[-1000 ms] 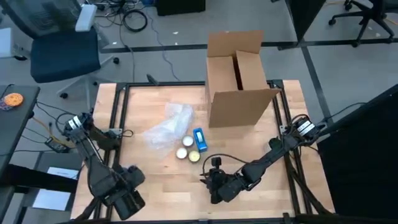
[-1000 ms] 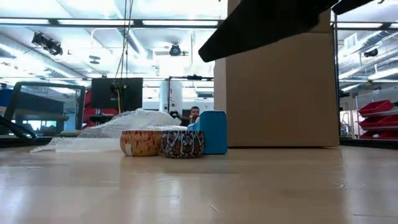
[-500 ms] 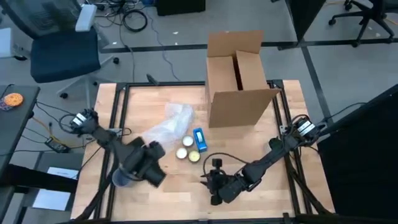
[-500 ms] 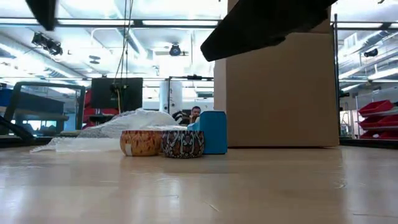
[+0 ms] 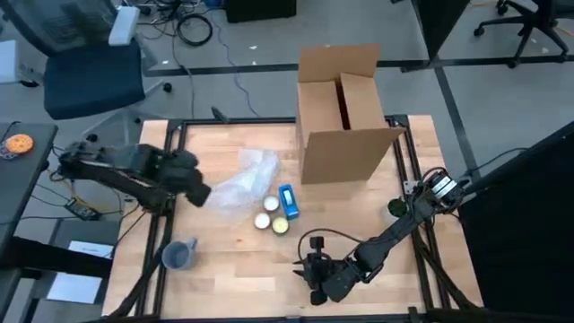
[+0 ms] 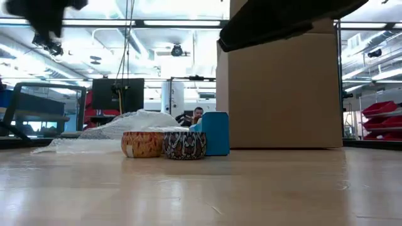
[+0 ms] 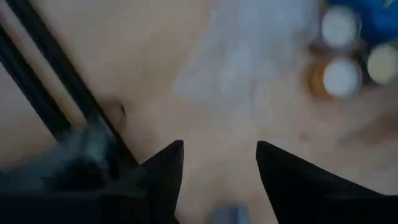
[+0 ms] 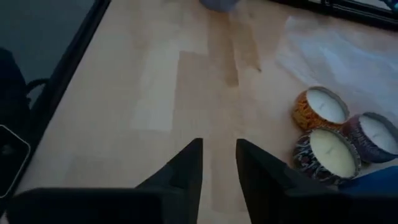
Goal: Wrap mug
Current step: Wrap the purple mug with the transparent bubble wrap
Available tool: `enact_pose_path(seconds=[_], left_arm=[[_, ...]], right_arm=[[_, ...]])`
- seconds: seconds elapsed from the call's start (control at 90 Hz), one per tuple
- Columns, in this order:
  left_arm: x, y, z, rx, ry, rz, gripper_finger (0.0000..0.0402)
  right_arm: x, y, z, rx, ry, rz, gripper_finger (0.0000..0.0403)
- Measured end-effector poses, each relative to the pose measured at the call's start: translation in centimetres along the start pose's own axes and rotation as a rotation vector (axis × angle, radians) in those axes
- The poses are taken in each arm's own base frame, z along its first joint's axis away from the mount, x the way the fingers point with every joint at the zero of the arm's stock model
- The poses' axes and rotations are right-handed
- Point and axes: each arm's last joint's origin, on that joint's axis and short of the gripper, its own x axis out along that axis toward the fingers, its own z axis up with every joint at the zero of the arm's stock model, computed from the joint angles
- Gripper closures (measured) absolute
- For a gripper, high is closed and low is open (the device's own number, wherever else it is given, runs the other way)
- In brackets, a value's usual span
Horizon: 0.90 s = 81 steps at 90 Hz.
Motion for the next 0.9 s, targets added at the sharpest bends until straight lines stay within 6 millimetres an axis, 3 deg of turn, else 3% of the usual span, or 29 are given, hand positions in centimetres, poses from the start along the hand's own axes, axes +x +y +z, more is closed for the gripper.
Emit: enact_pose_path(seconds=[0.089, 0.222, 0.367, 0.533, 0.9], left_arm=[[0.6, -0.4, -1.0, -0.018, 0.064, -0.108, 0.0214], [1.7, -3.3, -2.9, 0.108, 0.155, -0.268, 0.0214], [3.4, -4.8, -6.5, 0.293, 0.350, -0.118, 0.0214], [4.6, -6.2, -10.4, 0.377, 0.462, -0.017, 0.0214], [5.8, -7.2, -14.6, 0.385, 0.476, 0.034, 0.0214]], right_arm=[[0.3, -0.4, 0.0, -0.012, 0.013, -0.012, 0.0330], [0.7, -1.0, -0.1, -0.005, 0.028, -0.031, 0.0330], [0.8, -1.2, -0.2, 0.014, 0.048, -0.034, 0.0330], [0.8, -1.3, -0.5, 0.010, 0.071, -0.040, 0.0330], [0.8, -1.2, -0.5, 0.029, 0.071, -0.040, 0.0330]])
